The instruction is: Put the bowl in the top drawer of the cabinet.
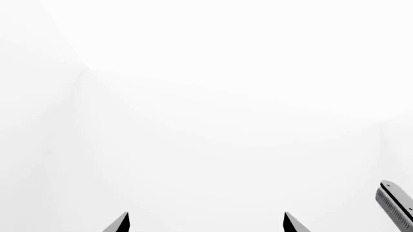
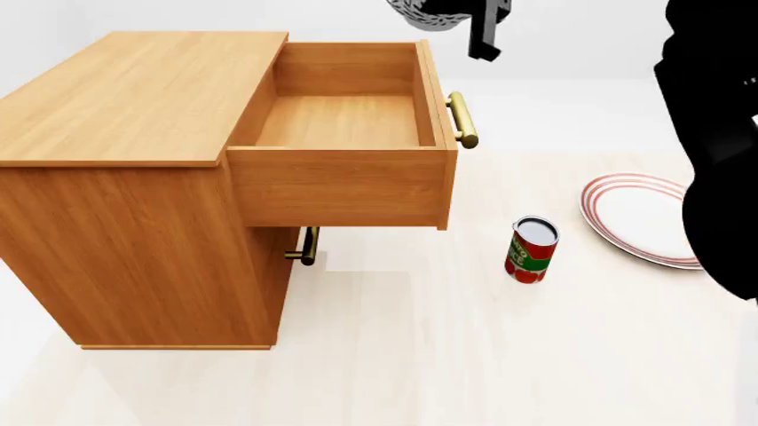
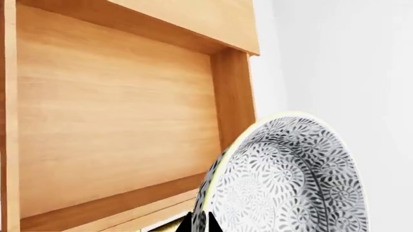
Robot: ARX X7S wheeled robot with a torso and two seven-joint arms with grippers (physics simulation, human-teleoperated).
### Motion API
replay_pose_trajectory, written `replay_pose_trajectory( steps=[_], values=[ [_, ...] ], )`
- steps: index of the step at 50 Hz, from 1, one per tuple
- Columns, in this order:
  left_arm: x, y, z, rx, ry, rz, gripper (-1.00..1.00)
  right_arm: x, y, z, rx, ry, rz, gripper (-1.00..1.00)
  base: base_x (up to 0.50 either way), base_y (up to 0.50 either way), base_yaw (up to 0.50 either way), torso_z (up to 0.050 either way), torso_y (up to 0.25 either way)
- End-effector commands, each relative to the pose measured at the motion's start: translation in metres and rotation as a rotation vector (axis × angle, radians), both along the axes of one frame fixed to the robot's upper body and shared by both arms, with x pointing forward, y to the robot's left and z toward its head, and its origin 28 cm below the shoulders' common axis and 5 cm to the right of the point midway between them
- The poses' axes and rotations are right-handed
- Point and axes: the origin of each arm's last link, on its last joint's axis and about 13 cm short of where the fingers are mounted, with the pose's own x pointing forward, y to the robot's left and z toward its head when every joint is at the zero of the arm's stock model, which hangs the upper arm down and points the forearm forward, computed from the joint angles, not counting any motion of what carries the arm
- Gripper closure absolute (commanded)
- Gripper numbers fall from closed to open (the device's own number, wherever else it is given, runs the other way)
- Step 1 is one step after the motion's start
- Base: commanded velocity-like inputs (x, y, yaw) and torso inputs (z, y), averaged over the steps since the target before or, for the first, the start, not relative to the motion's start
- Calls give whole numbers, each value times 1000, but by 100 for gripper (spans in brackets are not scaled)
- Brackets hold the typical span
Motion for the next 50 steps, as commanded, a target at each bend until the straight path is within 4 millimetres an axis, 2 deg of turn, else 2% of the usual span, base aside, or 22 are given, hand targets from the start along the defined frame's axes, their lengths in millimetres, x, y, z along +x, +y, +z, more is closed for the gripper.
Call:
replay_pose_trajectory(
  steps=[1,16,32,40,50],
  values=[
    [0,2,-1,-37,-6,-27,-100,0,24,-1,1,-6,111,100,0,0,0,0,0],
    [-3,-3,0,9,-46,-67,-100,-6,42,1,45,-6,198,100,0,0,0,0,1],
    [-6,-4,-1,60,-36,-72,-100,-12,49,8,64,-13,245,100,0,0,0,0,0],
    [-7,-5,-2,87,-35,-80,-100,-11,46,8,65,-20,220,100,0,0,0,0,-35],
    [-17,-3,8,108,-72,-73,-100,-13,49,9,64,-17,235,100,0,0,0,0,-103]
  ],
)
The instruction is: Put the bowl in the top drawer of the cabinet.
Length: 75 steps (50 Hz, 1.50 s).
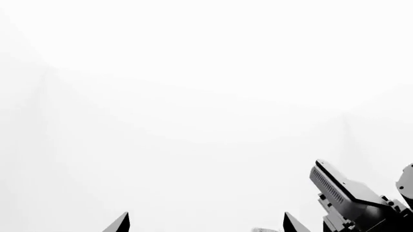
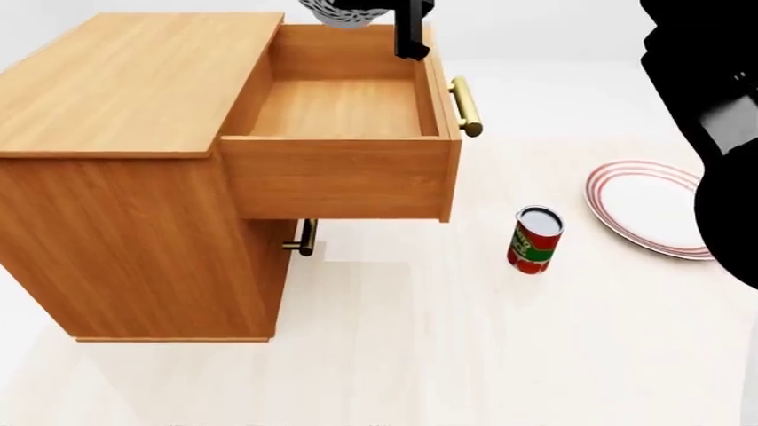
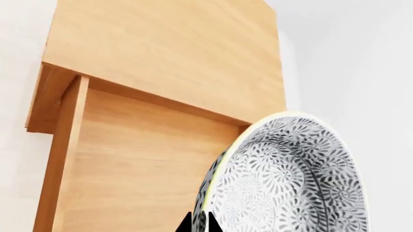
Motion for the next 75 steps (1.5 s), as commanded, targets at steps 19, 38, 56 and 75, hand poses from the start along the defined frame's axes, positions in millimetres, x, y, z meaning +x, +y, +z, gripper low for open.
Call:
replay_pose_trajectory(
  steps=[19,38,56,75],
  values=[
    [-6,2,10,20,-48,-3,-100,-8,6,11,-8,-26,19,100,0,0,0,0,-88],
    [-7,2,8,19,-55,-15,-100,-11,11,12,-22,-27,41,100,0,0,0,0,-66],
    [-11,3,7,20,-61,-14,-100,-10,13,9,-35,-14,43,100,0,0,0,0,-55],
    [-8,3,5,15,-63,-15,-100,-10,12,9,-30,-15,40,100,0,0,0,0,-79]
  ],
)
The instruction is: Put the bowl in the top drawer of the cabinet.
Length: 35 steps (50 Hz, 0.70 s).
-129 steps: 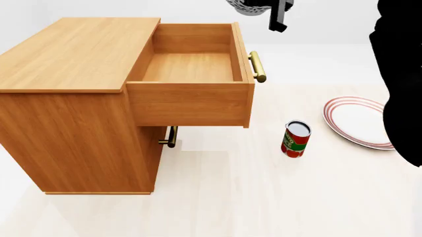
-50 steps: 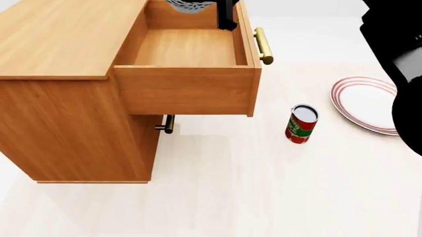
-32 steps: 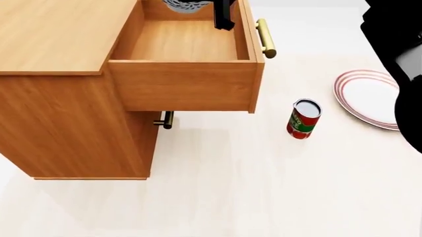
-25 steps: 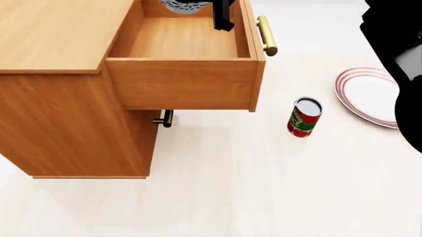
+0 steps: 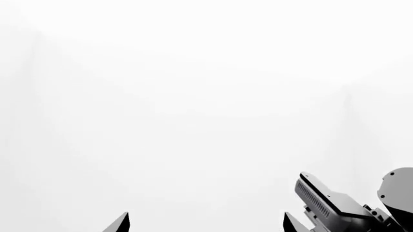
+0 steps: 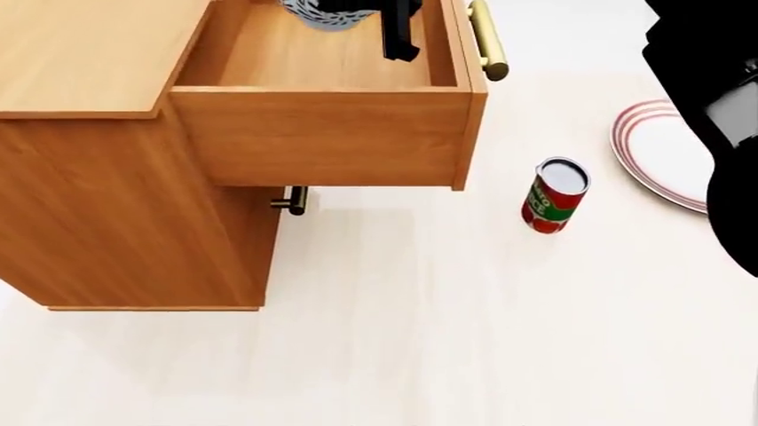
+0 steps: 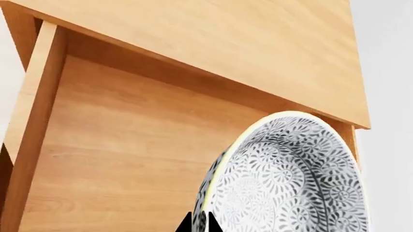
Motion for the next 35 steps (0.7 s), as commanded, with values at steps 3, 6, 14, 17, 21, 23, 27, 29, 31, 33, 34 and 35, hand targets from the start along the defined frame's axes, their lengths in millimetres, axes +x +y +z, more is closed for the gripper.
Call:
replay_pose_trajectory(
  steps=[3,6,14,17,21,23,27,29,31,33,34,35],
  values=[
    [-1,0,-1,-6,-4,0,-100,-2,0,3,7,-19,5,100,0,0,0,0,-85],
    [-3,0,-1,-8,-4,-2,-100,-2,0,4,15,-23,2,100,0,0,0,0,-80],
    [-4,1,-1,-25,-3,-6,-100,-2,0,4,22,-21,-6,-100,0,0,0,0,-14],
    [-3,1,-2,-28,-2,-7,-100,-2,-1,3,23,-21,-9,-100,0,0,0,0,0],
    [-3,2,-1,-29,-2,-6,-100,-2,-1,3,25,-22,-12,-100,0,0,0,0,0],
    [-3,2,-2,-30,-2,-5,-100,-2,-1,4,26,-23,-13,-100,0,0,0,0,0],
    [-1,2,-2,-31,-2,-5,-100,-3,-1,5,27,-26,-13,-100,0,0,0,0,0],
    [0,2,-3,-32,-2,-4,-100,-4,-1,6,29,-28,-14,-100,0,0,0,0,0],
    [0,2,-3,-33,-2,-4,-100,-4,-1,7,29,-28,-14,-100,0,0,0,0,0],
    [0,2,-3,-34,-3,-5,-100,-5,-1,8,29,-28,-13,-100,0,0,0,0,0],
    [0,2,-3,-34,-3,-6,-100,-5,-1,8,29,-28,-14,-100,0,0,0,0,0],
    [0,2,-3,-34,-3,-6,-100,-5,-2,9,29,-29,-14,-100,0,0,0,0,0]
  ],
)
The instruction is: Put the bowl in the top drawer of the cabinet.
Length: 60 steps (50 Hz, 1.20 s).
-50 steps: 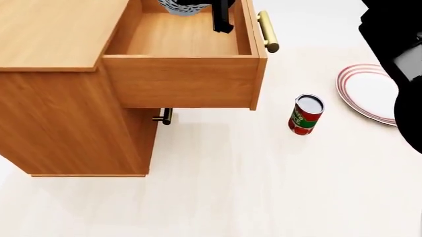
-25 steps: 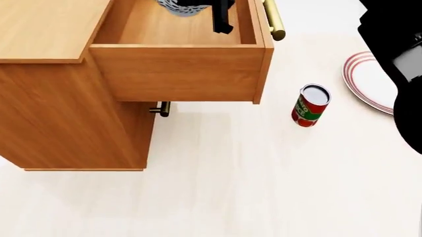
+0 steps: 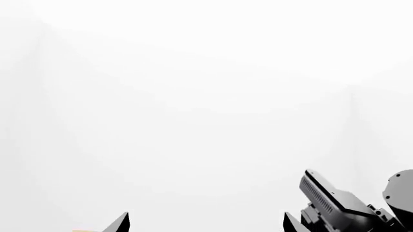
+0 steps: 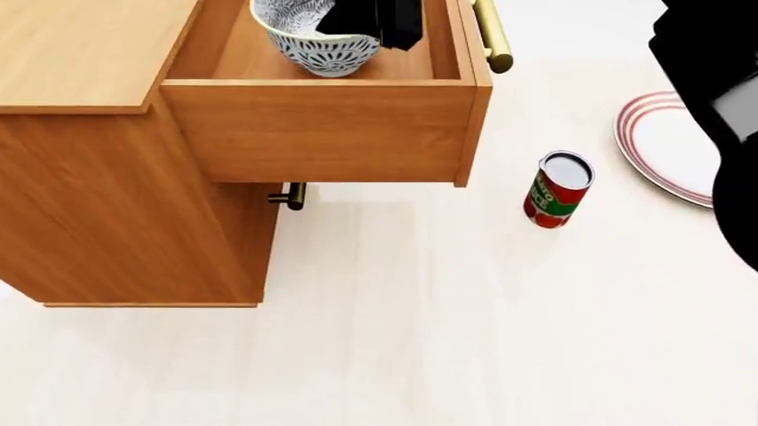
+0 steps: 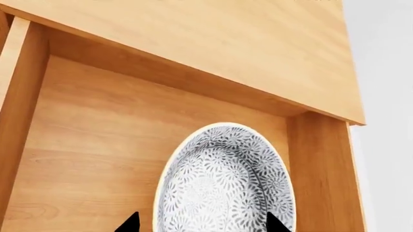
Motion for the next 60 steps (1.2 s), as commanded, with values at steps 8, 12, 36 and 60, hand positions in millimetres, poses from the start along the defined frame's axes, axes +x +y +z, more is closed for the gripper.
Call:
replay_pose_trajectory(
  steps=[8,12,36,60],
  values=[
    [1,0,-3,-7,0,-7,-100,-8,-2,13,31,-3,14,-100,0,0,0,0,52],
    [0,1,-3,-9,3,-6,-100,-10,-2,17,48,-13,27,-100,0,0,0,0,130],
    [-1,0,-3,-7,8,5,-100,-4,-37,27,344,-171,52,-100,0,0,0,0,185],
    [3,-3,-5,10,22,3,-100,-95,-125,-70,722,-326,-203,-100,0,0,0,0,211]
  ],
)
